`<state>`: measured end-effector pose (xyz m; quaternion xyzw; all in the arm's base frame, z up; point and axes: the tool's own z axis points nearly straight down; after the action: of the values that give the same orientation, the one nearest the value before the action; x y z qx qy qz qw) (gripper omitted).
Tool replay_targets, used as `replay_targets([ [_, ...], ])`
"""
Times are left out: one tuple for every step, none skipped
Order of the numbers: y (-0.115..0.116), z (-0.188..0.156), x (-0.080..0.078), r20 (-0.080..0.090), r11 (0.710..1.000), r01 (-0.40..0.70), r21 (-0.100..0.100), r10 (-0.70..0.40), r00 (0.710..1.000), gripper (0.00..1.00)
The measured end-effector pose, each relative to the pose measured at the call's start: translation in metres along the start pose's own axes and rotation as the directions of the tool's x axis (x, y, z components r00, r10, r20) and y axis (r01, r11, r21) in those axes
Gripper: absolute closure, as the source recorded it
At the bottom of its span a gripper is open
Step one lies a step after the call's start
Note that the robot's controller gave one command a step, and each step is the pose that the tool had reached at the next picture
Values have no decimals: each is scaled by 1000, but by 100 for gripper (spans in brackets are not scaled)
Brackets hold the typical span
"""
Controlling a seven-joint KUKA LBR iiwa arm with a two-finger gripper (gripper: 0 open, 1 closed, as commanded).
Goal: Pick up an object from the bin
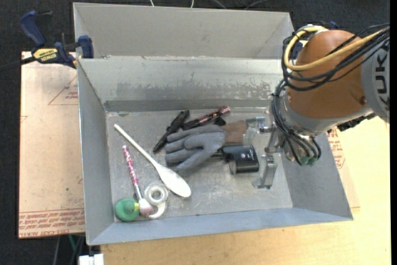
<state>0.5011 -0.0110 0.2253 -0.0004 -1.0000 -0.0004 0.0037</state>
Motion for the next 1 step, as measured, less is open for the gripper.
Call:
replay_targets([
  [0, -4, -1, 8, 1000, 1, 0, -1, 1000, 0],
])
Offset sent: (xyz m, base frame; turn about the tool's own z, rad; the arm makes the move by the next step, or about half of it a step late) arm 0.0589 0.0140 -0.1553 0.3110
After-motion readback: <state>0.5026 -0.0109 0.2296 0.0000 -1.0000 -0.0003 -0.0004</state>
